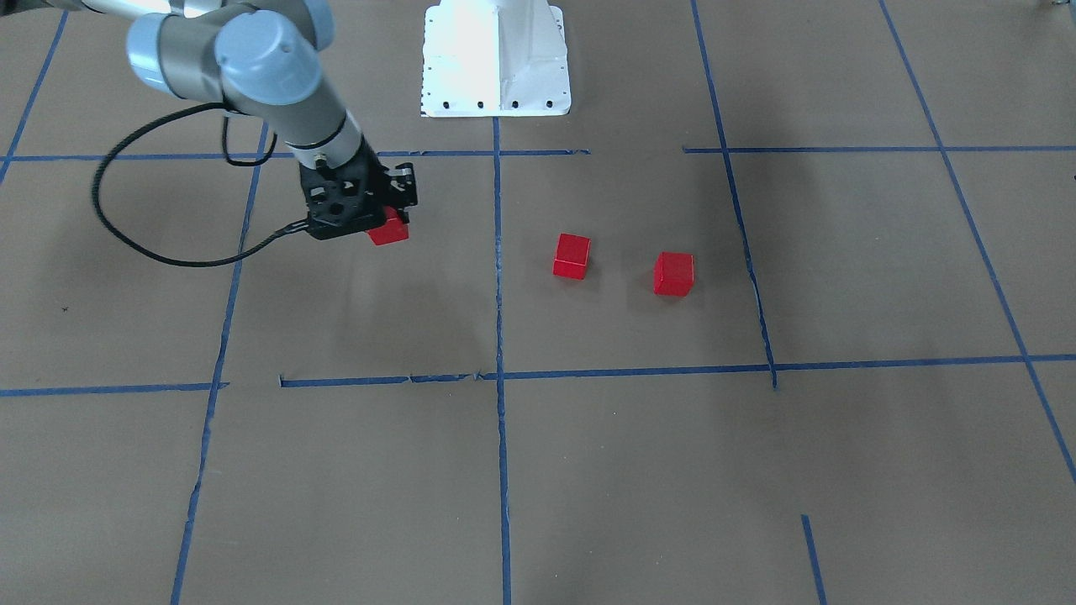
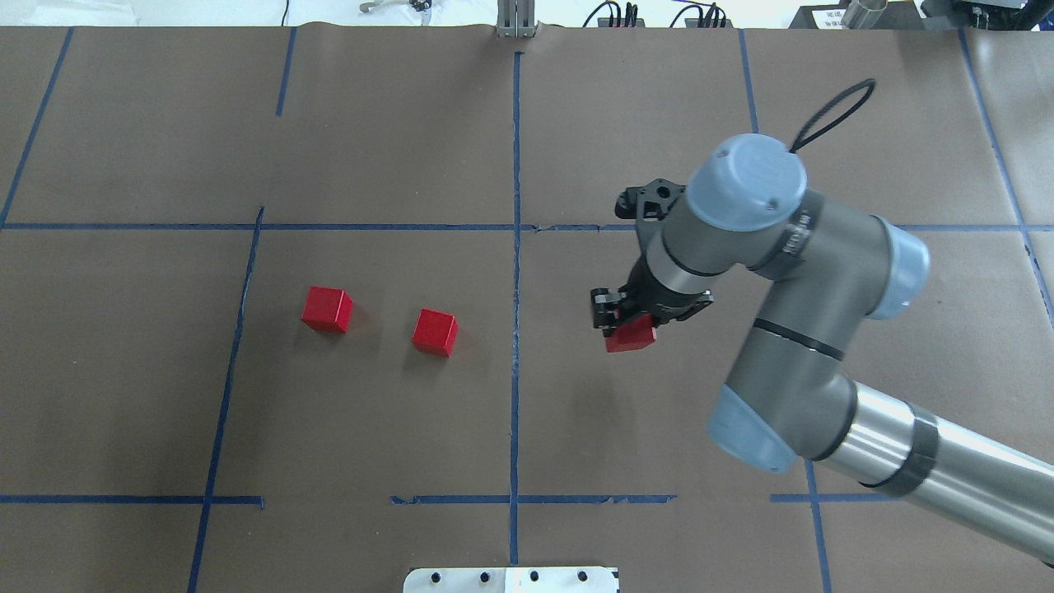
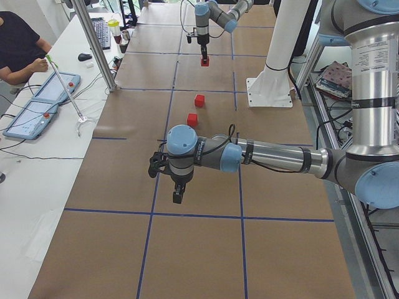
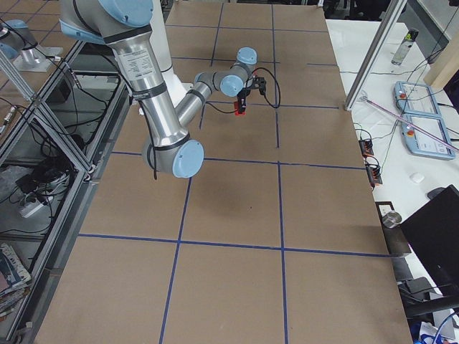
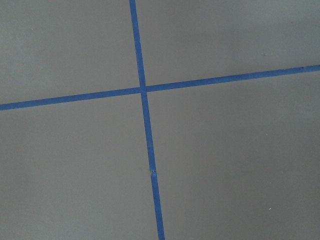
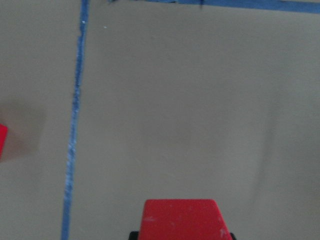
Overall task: Form red blocks into L shape at center
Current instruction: 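Carry the red cube with the right gripper toward the table center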
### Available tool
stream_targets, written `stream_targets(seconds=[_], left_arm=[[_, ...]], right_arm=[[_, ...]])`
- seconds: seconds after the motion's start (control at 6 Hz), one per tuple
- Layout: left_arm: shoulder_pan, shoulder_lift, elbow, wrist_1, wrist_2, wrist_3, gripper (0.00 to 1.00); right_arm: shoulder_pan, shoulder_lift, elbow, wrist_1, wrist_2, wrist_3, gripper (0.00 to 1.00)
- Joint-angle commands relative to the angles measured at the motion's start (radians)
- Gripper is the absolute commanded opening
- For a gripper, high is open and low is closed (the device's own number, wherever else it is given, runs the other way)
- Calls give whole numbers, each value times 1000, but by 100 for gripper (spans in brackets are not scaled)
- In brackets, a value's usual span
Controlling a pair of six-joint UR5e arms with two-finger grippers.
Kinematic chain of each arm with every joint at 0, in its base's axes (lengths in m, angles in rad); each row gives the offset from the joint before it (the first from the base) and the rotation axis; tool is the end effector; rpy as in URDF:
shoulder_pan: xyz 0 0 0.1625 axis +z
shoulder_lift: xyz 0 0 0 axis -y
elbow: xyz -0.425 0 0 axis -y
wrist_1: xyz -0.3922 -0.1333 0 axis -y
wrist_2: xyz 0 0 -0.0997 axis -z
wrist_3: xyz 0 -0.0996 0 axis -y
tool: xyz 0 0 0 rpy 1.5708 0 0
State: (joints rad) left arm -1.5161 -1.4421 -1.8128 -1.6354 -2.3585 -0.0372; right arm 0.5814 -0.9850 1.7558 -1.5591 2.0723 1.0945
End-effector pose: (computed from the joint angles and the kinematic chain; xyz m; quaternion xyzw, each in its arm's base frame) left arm -0.0383 -0.4485 0.5912 0.0644 0.3856 0.0421 0.9195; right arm -0.4951 -0.4276 0.2350 -0.0117 -0.4347 -0.0475 0.8993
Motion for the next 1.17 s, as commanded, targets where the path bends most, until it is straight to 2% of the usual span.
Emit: stream_targets(seconds=[0.0,0.17,0.33,0.67,1.0], left_arm=[[0,-4,-9,-3,-1,-4,100],[0,-4,-2,-4,-1,-1,100],[2,-6,-10,-4,-5,-4,100],[1,-6,-11,-4,-8,-6,100],[0,-6,-11,-4,-8,-6,100]], right_arm=[[-99,181,-201,58,-116,240,1],[-122,201,-226,70,-170,298,0],[-123,212,-263,70,-175,288,0],[-123,209,-268,67,-169,274,1],[-123,207,-269,65,-167,168,6]])
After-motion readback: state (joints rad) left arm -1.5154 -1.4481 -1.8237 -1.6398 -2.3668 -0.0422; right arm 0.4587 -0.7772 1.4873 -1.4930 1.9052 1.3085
